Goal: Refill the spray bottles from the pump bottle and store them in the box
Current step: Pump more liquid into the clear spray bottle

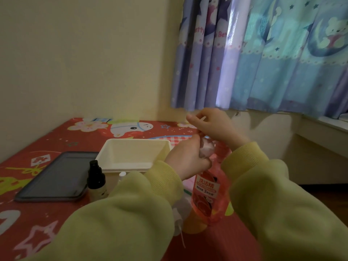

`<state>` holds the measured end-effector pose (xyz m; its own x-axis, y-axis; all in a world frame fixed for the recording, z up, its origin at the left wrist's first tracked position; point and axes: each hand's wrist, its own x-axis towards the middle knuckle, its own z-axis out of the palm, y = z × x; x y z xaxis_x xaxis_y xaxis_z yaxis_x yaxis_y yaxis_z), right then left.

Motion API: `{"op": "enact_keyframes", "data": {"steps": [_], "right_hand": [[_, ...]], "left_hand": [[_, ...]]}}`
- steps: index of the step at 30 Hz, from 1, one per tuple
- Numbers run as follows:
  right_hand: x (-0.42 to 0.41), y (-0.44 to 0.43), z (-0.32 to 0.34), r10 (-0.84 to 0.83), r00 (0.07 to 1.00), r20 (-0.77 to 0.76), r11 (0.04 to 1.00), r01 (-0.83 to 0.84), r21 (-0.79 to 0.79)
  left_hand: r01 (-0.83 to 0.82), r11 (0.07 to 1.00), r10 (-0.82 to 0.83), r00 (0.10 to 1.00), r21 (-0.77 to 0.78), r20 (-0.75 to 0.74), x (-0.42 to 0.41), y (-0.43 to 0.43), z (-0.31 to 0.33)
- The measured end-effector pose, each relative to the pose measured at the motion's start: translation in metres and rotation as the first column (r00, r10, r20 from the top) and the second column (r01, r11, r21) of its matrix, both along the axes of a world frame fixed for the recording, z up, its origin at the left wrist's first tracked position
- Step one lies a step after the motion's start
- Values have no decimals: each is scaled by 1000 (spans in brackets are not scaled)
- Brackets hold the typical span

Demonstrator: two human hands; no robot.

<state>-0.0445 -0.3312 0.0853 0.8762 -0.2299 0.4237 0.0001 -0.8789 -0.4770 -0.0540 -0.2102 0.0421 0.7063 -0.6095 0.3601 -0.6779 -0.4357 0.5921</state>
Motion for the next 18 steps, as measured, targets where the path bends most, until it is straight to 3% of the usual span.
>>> {"op": "enact_keyframes", "data": {"steps": [3,7,12,18], "right_hand": [[-5,3,10,20,997,-70,1000,-20,-3],[-14,6,25,141,988,-69,984,-132,121],[-13,2,18,136,990,-23,974,-129,184],[-4,-1,4,74,997,-25,990,-70,126]], "left_hand": [[9,998,-10,1000,57,27,-2,4,10],[9,995,-19,995,97,102,-2,6,22],[25,1000,-25,1000,14,9,-1,2,10],[31,999,-33,999,-33,-41,1,-2,-1]]}}
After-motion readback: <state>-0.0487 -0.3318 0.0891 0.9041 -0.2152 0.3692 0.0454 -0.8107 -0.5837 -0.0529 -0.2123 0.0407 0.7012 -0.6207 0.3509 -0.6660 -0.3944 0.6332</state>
